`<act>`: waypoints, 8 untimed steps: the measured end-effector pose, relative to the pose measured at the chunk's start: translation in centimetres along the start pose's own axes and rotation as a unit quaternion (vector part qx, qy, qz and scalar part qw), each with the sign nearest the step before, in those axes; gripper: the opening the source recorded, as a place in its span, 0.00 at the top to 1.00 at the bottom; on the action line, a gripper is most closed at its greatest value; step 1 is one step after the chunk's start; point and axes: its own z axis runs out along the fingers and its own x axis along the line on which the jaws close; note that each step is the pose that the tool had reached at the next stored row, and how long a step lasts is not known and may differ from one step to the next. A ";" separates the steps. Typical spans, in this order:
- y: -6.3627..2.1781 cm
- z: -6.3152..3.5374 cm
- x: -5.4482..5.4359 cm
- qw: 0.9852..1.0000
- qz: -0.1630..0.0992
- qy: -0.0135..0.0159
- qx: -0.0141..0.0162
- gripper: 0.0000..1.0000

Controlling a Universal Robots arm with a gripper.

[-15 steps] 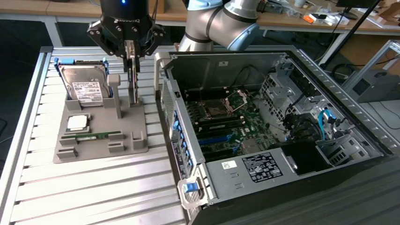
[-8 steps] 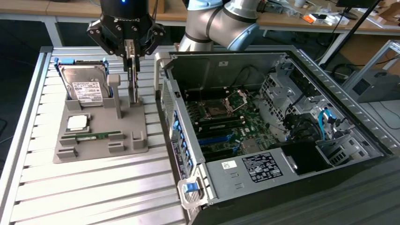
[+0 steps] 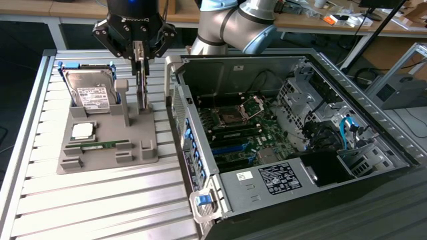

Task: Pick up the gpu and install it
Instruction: 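Pick up the gpu and move the gpu toward the slot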

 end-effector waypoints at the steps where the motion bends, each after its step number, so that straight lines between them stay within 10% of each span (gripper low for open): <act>1: 0.00 -0.04 0.0 1.000 0.000 0.000 0.000 0.73; 8: 0.01 -0.22 0.0 1.000 0.000 0.000 0.000 0.73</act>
